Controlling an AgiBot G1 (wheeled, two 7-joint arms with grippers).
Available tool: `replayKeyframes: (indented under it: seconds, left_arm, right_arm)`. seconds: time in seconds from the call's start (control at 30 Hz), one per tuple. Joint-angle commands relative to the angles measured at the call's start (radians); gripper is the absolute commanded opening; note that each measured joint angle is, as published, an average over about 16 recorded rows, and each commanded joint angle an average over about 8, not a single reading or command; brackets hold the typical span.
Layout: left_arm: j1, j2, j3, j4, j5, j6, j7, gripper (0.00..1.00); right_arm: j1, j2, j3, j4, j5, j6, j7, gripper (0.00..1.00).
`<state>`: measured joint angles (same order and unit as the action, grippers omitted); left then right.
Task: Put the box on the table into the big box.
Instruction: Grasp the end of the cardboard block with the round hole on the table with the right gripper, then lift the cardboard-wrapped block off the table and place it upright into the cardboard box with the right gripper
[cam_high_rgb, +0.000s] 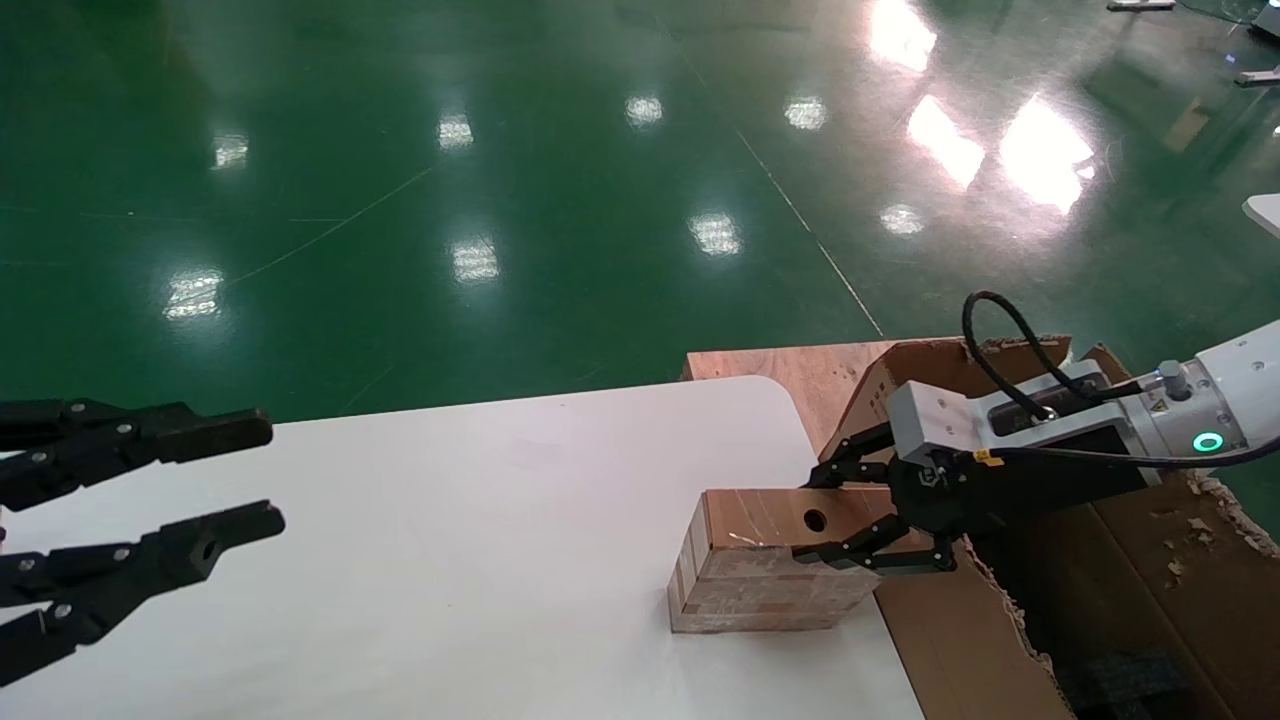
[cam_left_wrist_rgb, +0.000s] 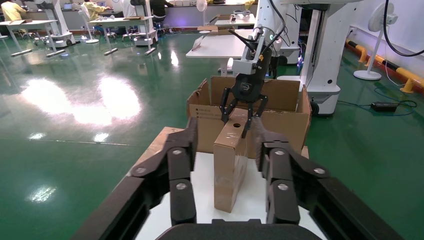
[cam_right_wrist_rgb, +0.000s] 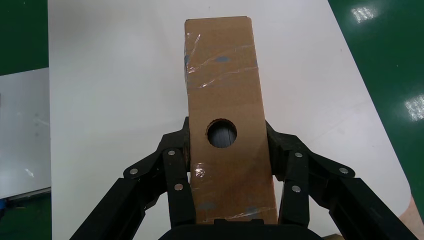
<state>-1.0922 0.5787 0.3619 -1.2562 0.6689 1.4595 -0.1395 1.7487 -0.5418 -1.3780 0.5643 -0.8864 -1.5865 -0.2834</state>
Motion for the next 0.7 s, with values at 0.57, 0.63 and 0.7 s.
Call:
replayKeyframes:
  seconds: [0.57, 0.63, 0.7]
  left_arm:
    - [0.000, 0.000, 0.000, 0.000, 0.000, 0.000, 0.000, 0.00]
    - [0.000, 0.000, 0.000, 0.000, 0.000, 0.000, 0.000, 0.00]
    - [0.000, 0.000, 0.000, 0.000, 0.000, 0.000, 0.000, 0.00]
  right_arm:
    - [0.111, 0.304, 0.102, 0.274, 0.282, 0.074, 0.343, 0.00]
    - [0.144, 0.376, 0.121, 0.332, 0.269, 0.109, 0.386, 0.00]
    - [0.172, 0.460, 0.138, 0.401, 0.247, 0.151, 0.430, 0.00]
